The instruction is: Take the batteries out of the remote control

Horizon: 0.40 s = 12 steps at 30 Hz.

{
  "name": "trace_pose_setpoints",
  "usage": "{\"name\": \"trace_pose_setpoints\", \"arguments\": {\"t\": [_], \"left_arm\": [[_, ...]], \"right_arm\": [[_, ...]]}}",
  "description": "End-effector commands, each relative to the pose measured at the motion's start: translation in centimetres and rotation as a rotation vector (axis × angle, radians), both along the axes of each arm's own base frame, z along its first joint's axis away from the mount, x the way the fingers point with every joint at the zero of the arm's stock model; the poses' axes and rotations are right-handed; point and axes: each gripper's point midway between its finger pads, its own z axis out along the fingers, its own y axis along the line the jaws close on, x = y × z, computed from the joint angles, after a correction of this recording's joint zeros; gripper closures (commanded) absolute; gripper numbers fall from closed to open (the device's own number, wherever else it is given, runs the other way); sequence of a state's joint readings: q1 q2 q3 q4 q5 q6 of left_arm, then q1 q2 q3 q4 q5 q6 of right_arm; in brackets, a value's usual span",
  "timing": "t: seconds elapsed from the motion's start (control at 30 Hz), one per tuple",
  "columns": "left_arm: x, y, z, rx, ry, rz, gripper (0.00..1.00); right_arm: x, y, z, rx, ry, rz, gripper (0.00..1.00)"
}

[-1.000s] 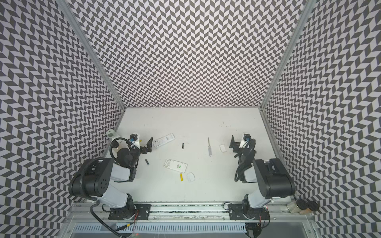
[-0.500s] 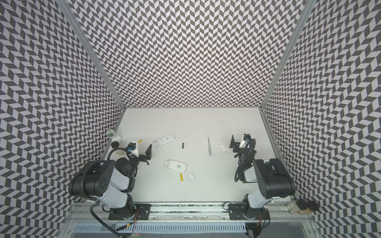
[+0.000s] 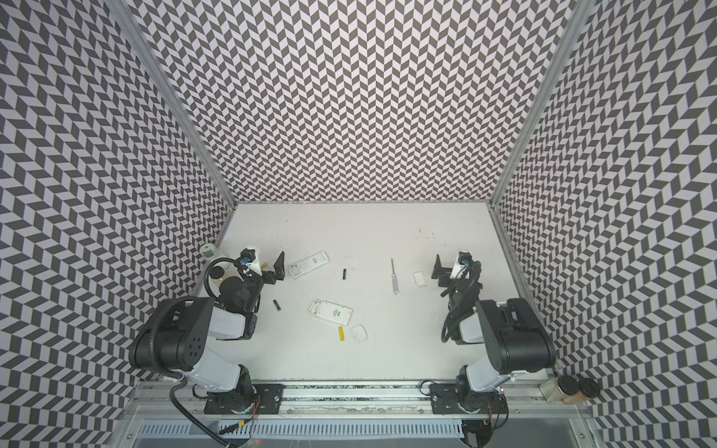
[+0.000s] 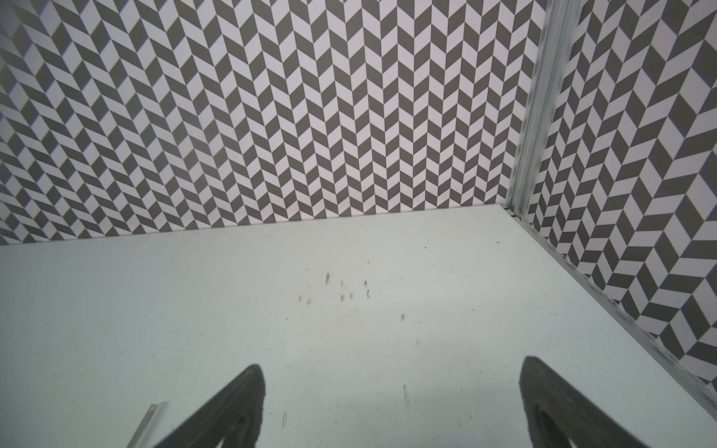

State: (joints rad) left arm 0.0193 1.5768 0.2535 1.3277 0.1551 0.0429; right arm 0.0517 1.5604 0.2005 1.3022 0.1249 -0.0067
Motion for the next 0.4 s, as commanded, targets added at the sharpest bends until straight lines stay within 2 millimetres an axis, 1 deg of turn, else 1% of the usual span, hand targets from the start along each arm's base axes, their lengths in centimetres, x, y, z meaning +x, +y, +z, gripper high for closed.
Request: {"name": "trace_pose_setpoints", "arguments": {"t": [0.0, 0.37], "left_arm": [[-0.12, 0.32, -0.72, -0.012, 0.034, 0.026, 0.00], [-0.15, 0.44, -0.66, -0.018, 0.033, 0.023, 0.00]], "right_arm": [[0.34, 0.07, 1.35, 0.009, -0.050, 0.004, 0.01], [0.34, 0.07, 1.33, 0.008, -0.050, 0.004, 0.01]]}}
